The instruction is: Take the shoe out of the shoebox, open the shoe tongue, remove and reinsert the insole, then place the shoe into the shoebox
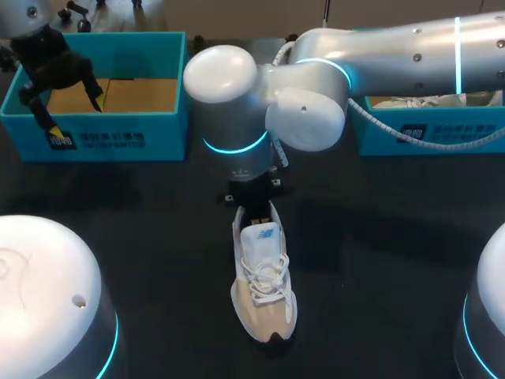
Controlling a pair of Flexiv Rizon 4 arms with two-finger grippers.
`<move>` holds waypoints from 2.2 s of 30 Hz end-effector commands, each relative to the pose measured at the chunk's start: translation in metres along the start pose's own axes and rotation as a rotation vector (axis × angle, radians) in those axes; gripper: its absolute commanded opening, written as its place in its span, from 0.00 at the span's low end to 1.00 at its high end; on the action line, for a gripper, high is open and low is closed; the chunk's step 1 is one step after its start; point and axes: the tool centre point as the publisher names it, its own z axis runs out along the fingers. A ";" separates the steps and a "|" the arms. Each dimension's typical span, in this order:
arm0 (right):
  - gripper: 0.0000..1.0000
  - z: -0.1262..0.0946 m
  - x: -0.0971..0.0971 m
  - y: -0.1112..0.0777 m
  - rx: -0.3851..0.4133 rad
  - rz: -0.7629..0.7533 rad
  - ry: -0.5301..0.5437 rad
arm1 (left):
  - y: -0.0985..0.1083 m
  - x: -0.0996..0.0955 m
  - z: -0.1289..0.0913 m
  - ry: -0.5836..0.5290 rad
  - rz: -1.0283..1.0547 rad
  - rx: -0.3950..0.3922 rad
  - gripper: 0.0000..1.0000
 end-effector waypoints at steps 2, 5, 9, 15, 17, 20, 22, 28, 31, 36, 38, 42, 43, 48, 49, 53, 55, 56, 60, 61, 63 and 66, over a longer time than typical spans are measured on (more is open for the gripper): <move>0.00 -0.016 0.001 -0.007 -0.020 0.001 -0.042 | 0.000 0.000 0.000 0.001 0.001 -0.002 1.00; 0.00 -0.019 0.002 -0.008 -0.015 -0.001 -0.075 | 0.000 0.000 0.000 0.001 0.001 -0.002 1.00; 0.00 -0.019 0.002 -0.008 0.002 0.000 -0.115 | 0.000 0.000 0.000 0.001 0.001 -0.002 1.00; 0.00 -0.007 -0.003 -0.006 0.049 0.000 -0.170 | 0.000 0.000 0.000 0.001 0.001 -0.002 1.00; 0.00 -0.002 -0.005 -0.005 0.065 0.007 -0.185 | 0.000 0.000 0.000 0.001 0.001 -0.002 1.00; 0.00 0.006 -0.009 -0.005 0.085 0.015 -0.189 | 0.000 0.000 0.000 0.001 0.001 -0.002 1.00; 0.00 0.013 -0.011 -0.006 0.095 0.023 -0.178 | 0.000 0.000 0.000 0.001 0.001 -0.002 1.00; 0.00 0.027 -0.012 -0.010 0.101 0.024 -0.128 | 0.000 0.000 0.000 0.001 0.001 -0.002 1.00; 0.00 0.023 -0.013 -0.012 0.089 0.022 -0.122 | 0.000 0.000 0.000 0.001 0.001 -0.002 1.00; 0.00 0.001 -0.016 -0.013 0.040 0.022 -0.126 | 0.000 0.000 0.000 0.001 0.001 -0.002 1.00; 0.00 -0.007 -0.016 -0.012 0.025 0.021 -0.119 | 0.000 0.000 0.000 0.001 0.001 -0.002 1.00; 0.00 -0.013 -0.011 -0.008 0.008 -0.010 -0.075 | 0.000 0.000 0.000 0.001 0.001 -0.002 1.00; 0.00 -0.013 -0.010 -0.007 0.007 -0.018 -0.058 | 0.000 0.000 0.000 0.001 0.001 -0.002 1.00; 0.00 -0.002 0.003 -0.004 0.033 -0.035 0.020 | 0.000 0.000 0.000 0.001 0.001 -0.002 1.00; 0.00 0.001 0.004 -0.004 0.040 -0.035 0.033 | 0.000 0.000 0.000 0.001 0.001 -0.002 1.00; 0.00 0.019 0.007 -0.005 0.073 -0.033 0.100 | 0.000 0.000 0.000 0.001 0.001 -0.002 1.00; 0.00 0.026 0.008 -0.004 0.092 -0.029 0.122 | 0.000 0.000 0.000 0.001 0.001 -0.002 1.00; 0.00 0.028 0.009 -0.004 0.099 -0.029 0.135 | 0.000 0.000 0.000 0.001 0.001 -0.002 1.00; 0.00 0.036 0.014 -0.005 0.117 -0.033 0.166 | 0.000 0.000 0.000 0.001 0.001 -0.002 1.00; 0.00 0.035 0.016 -0.005 0.119 -0.032 0.165 | 0.000 0.000 0.000 0.001 0.001 -0.002 1.00; 0.00 0.027 0.017 -0.007 0.114 -0.030 0.150 | 0.000 0.000 0.000 0.001 0.001 -0.002 1.00; 0.00 0.016 0.019 -0.009 0.100 -0.028 0.125 | 0.000 0.000 0.000 0.001 0.001 -0.002 1.00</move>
